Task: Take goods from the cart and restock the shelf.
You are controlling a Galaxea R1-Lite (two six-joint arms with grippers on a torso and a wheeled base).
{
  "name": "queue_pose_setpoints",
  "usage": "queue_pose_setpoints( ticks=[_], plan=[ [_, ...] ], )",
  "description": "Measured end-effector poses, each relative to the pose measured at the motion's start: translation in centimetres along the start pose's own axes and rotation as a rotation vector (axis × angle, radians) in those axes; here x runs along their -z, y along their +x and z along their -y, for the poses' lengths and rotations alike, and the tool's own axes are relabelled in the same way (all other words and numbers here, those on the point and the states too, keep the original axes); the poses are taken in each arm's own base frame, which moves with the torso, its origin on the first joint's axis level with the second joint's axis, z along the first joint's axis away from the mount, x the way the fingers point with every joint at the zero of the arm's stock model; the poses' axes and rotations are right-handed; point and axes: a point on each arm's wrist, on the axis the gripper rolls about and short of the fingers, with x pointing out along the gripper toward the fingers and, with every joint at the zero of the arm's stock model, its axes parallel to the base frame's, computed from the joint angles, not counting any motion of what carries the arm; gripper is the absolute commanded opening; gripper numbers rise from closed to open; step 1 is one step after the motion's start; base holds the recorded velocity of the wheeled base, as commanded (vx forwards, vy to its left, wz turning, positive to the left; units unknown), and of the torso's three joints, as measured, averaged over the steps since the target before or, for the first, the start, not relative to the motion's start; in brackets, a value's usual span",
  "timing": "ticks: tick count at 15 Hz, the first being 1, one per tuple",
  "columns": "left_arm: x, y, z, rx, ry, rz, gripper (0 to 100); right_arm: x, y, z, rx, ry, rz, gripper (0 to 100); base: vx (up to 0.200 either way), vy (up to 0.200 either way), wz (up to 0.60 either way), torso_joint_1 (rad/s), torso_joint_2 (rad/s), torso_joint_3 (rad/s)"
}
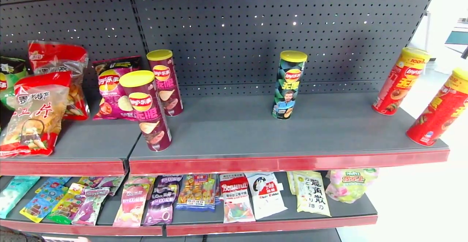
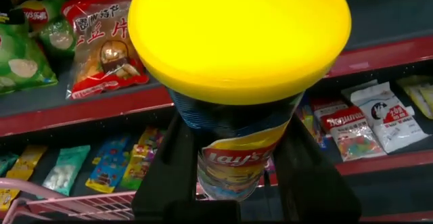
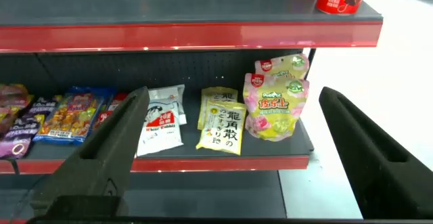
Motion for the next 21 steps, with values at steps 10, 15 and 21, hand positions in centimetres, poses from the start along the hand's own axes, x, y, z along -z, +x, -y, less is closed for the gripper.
queue_pose_setpoints(
  ticks=[10, 15, 21],
  plan=[
    [0.3, -0.7, 0.1, 0.025, 0.003, 0.028, 0, 0.0, 0.0, 0.0, -0.005, -0.002, 0.0, 100, 0.02, 0.0, 0.0, -0.001, 0.0, 0.0],
    [-0.1, -2.3, 0.0, 0.206, -0.073, 0.058, 0, 0.0, 0.0, 0.0, 0.008, -0.003, 0.0, 100, 0.0, 0.0, 0.0, 0.0, 0.0, 0.0],
    [0.7, -1.9, 0.3, 0.288, -0.098, 0.044, 0, 0.0, 0.0, 0.0, 0.019, -0.028, 0.002, 100, 0.0, 0.0, 0.0, 0.0, 0.0, 0.0]
  ],
)
